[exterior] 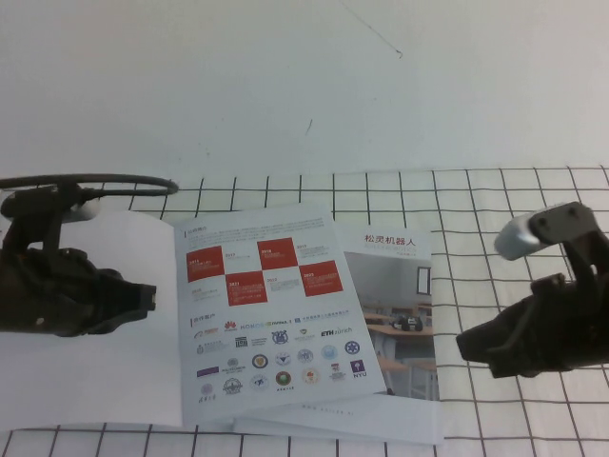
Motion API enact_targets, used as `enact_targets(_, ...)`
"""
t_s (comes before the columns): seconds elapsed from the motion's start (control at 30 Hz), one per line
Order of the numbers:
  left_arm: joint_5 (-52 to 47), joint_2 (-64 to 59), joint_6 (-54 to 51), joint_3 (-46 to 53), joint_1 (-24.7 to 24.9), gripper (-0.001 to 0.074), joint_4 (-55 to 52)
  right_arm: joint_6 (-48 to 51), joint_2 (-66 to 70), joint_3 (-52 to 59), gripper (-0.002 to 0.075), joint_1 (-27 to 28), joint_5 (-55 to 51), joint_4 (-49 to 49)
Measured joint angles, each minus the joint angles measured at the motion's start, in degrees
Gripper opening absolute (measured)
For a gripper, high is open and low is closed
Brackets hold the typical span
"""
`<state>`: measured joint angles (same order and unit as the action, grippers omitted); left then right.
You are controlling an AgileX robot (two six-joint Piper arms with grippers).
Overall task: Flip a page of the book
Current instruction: Open the closed book
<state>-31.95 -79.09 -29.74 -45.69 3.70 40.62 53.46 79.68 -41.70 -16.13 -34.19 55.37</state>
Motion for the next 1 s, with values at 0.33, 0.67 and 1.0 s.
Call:
enact_targets(0.33, -0.5, -9.23, -6.19, -0.1, -4.34, -0.0002, 4.49, 2.56, 11.52, -10.58, -0.0001, -7.82, 4.08, -0.36)
enact_targets(0.67, -2.75, -18.39, -12.18, -2.91, -4.34, -0.0003, 12.03, 2.66, 20.94, -19.63, 0.0006, -8.03, 3.96, -3.19)
enact_targets(1.0, -0.09, -20.52, -9.96, -3.48, -4.34, -0.0003, 10.3, 1.59, 28.75, -24.78, 0.0264, -8.13, 4.97, -3.54)
